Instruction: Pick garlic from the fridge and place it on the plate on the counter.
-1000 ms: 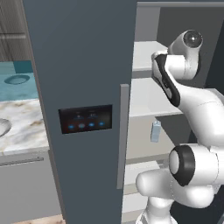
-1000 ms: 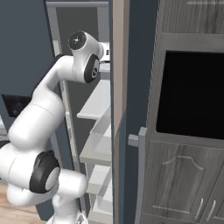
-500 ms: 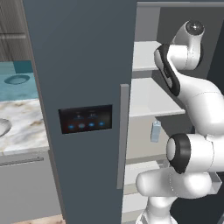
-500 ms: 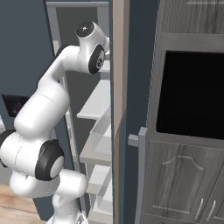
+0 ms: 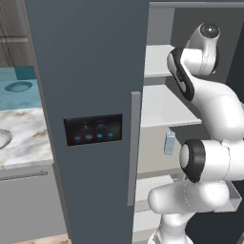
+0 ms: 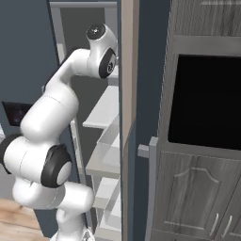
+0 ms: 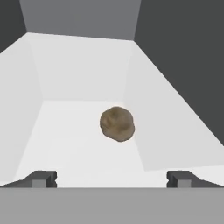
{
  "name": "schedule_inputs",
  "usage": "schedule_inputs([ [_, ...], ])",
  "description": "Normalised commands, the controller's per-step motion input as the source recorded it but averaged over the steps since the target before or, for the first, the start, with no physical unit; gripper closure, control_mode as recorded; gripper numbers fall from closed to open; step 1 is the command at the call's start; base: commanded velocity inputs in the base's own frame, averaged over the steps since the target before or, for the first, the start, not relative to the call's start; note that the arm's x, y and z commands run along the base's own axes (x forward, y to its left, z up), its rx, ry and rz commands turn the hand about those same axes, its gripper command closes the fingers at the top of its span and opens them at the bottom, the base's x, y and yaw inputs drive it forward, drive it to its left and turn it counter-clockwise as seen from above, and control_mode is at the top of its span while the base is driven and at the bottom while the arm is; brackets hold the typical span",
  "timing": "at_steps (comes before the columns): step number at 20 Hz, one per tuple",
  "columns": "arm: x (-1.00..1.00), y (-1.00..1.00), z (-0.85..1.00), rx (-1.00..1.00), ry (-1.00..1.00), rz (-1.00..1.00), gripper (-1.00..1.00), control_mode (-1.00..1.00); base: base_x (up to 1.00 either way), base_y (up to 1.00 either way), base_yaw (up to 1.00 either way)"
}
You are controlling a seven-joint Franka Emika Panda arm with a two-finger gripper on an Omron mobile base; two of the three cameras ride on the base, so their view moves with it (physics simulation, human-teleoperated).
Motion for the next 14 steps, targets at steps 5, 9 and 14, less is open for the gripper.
schedule_inputs([
  [5,0.26,0.0,-0.11,0.0,0.0,0.0,-1.0,-1.0,0.0,0.0,0.0],
  [9,0.28,-0.08,0.0,0.0,0.01,0.0,-1.0,-1.0,0.0,0.0,0.0],
  [14,0.32,-0.11,0.0,0.0,0.03,0.0,-1.0,-1.0,0.0,0.0,0.0],
])
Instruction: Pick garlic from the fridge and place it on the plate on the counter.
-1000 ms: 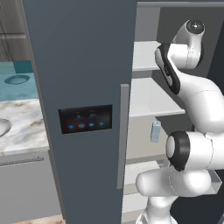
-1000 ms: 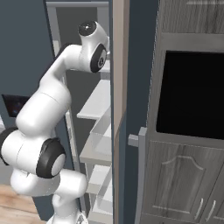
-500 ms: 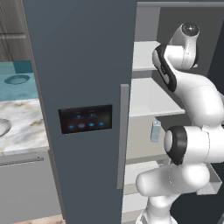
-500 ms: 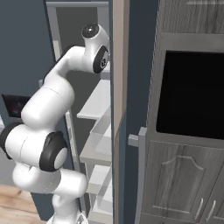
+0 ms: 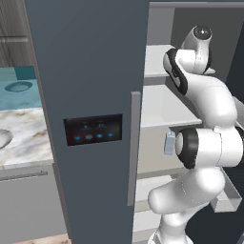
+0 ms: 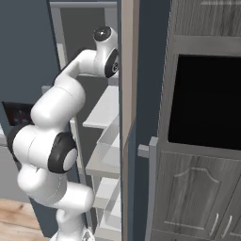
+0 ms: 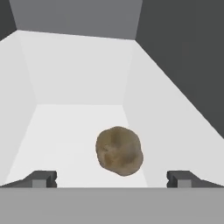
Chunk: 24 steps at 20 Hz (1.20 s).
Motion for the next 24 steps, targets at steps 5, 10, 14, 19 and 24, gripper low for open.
schedule_inputs([
  [5,0.32,-0.12,0.0,0.0,0.09,0.0,-1.0,-1.0,0.0,0.0,0.0],
  [10,0.38,-0.11,0.0,0.0,0.07,0.0,-1.0,-1.0,0.0,0.0,0.0],
  [14,0.08,-0.02,-0.01,0.0,0.04,0.0,-1.0,-1.0,0.0,0.0,0.0],
  [19,-0.02,0.0,-0.11,0.0,0.04,0.0,-1.0,-1.0,0.0,0.0,0.0],
  [24,-0.22,0.0,-0.2,0.0,0.04,0.0,-1.0,-1.0,0.0,0.0,0.0],
])
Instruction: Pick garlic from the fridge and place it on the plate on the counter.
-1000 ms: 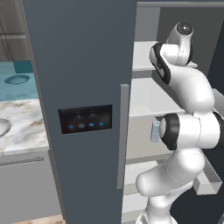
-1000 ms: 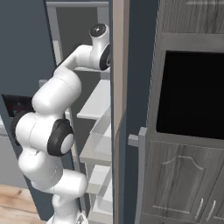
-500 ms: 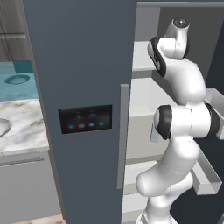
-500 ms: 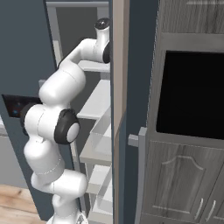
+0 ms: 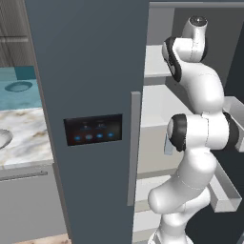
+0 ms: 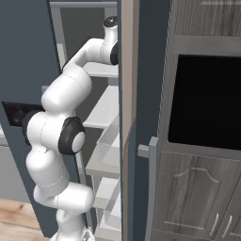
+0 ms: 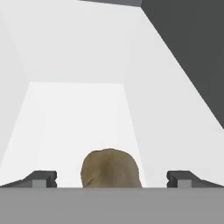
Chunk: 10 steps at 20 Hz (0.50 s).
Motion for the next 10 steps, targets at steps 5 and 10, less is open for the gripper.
schedule_inputs([
  [5,-0.14,0.0,-0.16,0.0,0.0,0.0,-1.0,-1.0,0.0,0.0,0.0],
  [10,0.1,0.0,-0.02,0.0,0.0,0.0,-1.0,-1.0,0.0,0.0,0.0],
])
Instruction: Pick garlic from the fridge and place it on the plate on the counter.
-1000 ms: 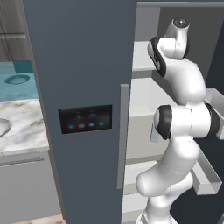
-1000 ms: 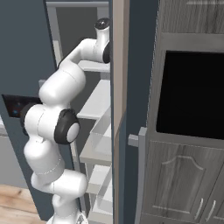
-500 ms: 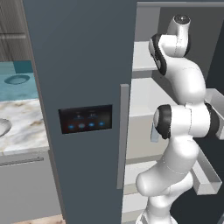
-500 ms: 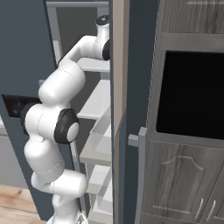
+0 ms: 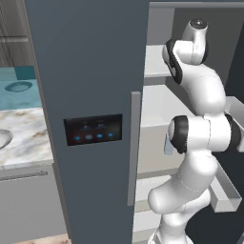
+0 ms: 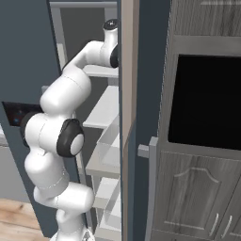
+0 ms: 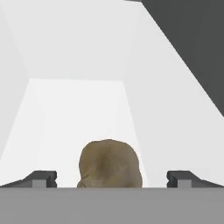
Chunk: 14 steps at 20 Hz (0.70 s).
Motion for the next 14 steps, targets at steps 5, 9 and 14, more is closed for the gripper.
schedule_inputs([
  [5,0.2,-0.02,-0.01,0.0,0.0,0.0,-1.0,-1.0,0.0,0.0,0.0],
  [9,0.0,-0.03,0.0,0.0,0.0,0.0,-1.0,-1.0,0.0,0.0,0.0],
  [14,-0.1,0.0,-0.01,0.0,0.0,0.0,1.0,-1.0,0.0,0.0,0.0],
])
